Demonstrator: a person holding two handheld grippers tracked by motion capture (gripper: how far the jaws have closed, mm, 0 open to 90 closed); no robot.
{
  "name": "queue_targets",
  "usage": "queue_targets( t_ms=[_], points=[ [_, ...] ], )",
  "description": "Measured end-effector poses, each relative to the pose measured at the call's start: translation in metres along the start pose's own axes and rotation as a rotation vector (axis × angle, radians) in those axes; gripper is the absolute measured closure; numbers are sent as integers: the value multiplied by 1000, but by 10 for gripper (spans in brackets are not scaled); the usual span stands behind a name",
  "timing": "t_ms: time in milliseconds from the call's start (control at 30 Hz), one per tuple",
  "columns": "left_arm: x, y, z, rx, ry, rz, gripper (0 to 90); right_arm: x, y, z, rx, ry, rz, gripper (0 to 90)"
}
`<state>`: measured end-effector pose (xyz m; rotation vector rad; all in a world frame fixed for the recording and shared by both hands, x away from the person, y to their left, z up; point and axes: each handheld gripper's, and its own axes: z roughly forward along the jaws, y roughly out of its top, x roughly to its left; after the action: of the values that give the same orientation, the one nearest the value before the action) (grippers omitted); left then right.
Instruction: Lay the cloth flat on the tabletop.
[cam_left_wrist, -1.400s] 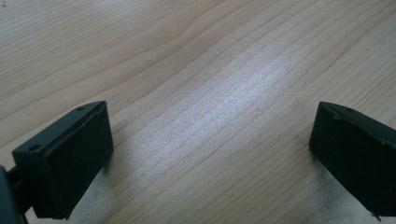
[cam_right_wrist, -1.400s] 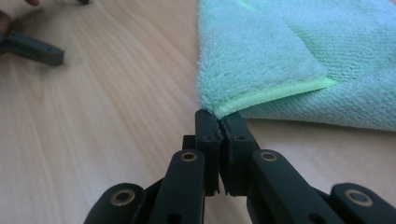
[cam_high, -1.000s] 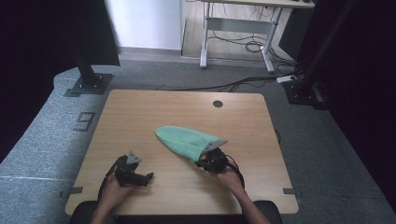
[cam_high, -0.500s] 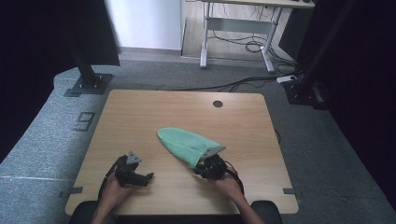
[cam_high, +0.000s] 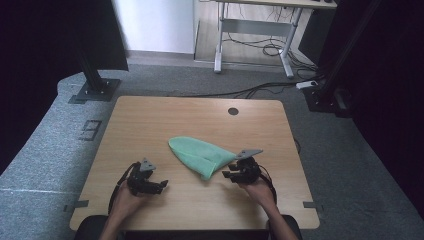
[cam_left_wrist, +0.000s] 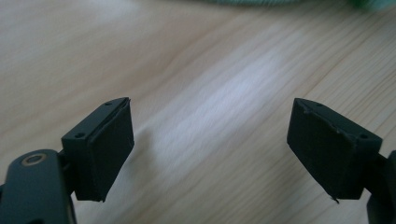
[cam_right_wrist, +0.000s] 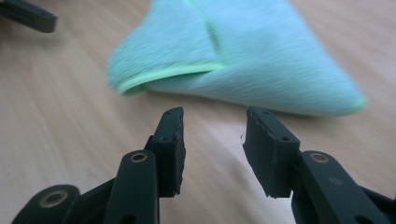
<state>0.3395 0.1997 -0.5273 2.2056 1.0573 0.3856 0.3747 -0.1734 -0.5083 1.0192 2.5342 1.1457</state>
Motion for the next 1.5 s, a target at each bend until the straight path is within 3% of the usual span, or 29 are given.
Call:
queue_targets(
  t_ms=[300,500,667,900,1100,1133,1167,1300,1500],
  points=[
    [-10,45,12,-34,-25,71,196,-23,20,4,-18,-48,18,542],
    [-20,81,23,-77,-67,100,242,-29,32,15,-22,-58,14,504],
    [-32,101,41,-68,-105,129,272,-32,36,28,-10,-65,6,483],
    [-43,100,71,-1,-142,144,323,-38,30,40,17,-76,5,516],
    [-49,88,87,59,-143,183,533,-38,17,51,76,-79,-13,634],
    [-49,86,88,44,-144,179,602,-37,15,51,61,-81,-1,673],
    [-49,86,87,38,-145,167,602,-37,15,51,61,-81,-1,716],
    [-47,85,85,31,-147,165,830,-36,16,49,77,-75,3,836],
    [-42,85,78,15,-128,177,870,-30,18,46,73,-82,-15,860]
  ],
)
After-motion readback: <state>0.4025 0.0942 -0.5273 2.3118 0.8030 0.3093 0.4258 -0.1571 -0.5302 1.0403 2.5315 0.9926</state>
